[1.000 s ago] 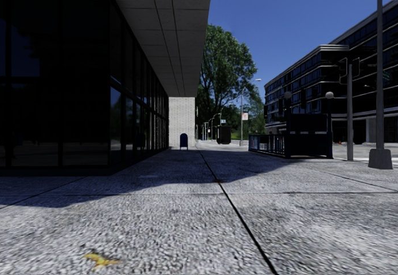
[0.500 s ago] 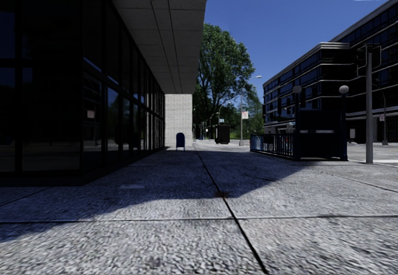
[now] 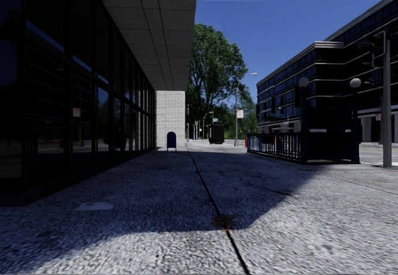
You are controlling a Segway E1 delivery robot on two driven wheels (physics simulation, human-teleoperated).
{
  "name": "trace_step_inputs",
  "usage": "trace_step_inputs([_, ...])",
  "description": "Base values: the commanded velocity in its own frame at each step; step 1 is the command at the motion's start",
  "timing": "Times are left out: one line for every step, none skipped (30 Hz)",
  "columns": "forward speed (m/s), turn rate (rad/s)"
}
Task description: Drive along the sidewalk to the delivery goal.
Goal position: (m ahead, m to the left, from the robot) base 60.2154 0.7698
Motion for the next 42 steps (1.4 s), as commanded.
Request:
trace_step_inputs([2.00,0.00])
trace_step_inputs([2.00,0.00])
trace_step_inputs([2.00,0.00])
trace_step_inputs([2.00,0.00])
trace_step_inputs([2.00,0.00])
trace_step_inputs([2.00,0.00])
trace_step_inputs([2.00,0.00])
trace_step_inputs([2.00,0.00])
trace_step_inputs([2.00,0.00])
trace_step_inputs([2.00,0.00])
trace_step_inputs([2.00,0.00])
trace_step_inputs([2.00,0.00])
trace_step_inputs([2.00,0.00])
trace_step_inputs([2.00,0.00])
trace_step_inputs([2.00,0.00])
trace_step_inputs([2.00,0.00])
trace_step_inputs([2.00,0.00])
trace_step_inputs([2.00,0.00])
trace_step_inputs([2.00,0.00])
trace_step_inputs([2.00,0.00])
trace_step_inputs([2.00,0.00])
trace_step_inputs([2.00,0.00])
trace_step_inputs([2.00,0.00])
trace_step_inputs([2.00,0.00])
trace_step_inputs([2.00,0.00])
trace_step_inputs([2.00,0.00])
trace_step_inputs([2.00,0.00])
trace_step_inputs([2.00,0.00])
trace_step_inputs([2.00,0.00])
trace_step_inputs([2.00,0.00])
trace_step_inputs([2.00,0.00])
trace_step_inputs([2.00,0.00])
trace_step_inputs([2.00,0.00])
trace_step_inputs([2.00,0.00])
trace_step_inputs([2.00,0.00])
trace_step_inputs([2.00,0.00])
trace_step_inputs([2.00,0.00])
trace_step_inputs([2.00,0.00])
trace_step_inputs([2.00,0.00])
trace_step_inputs([2.00,0.00])
trace_step_inputs([2.00,0.00])
trace_step_inputs([2.00,0.00])
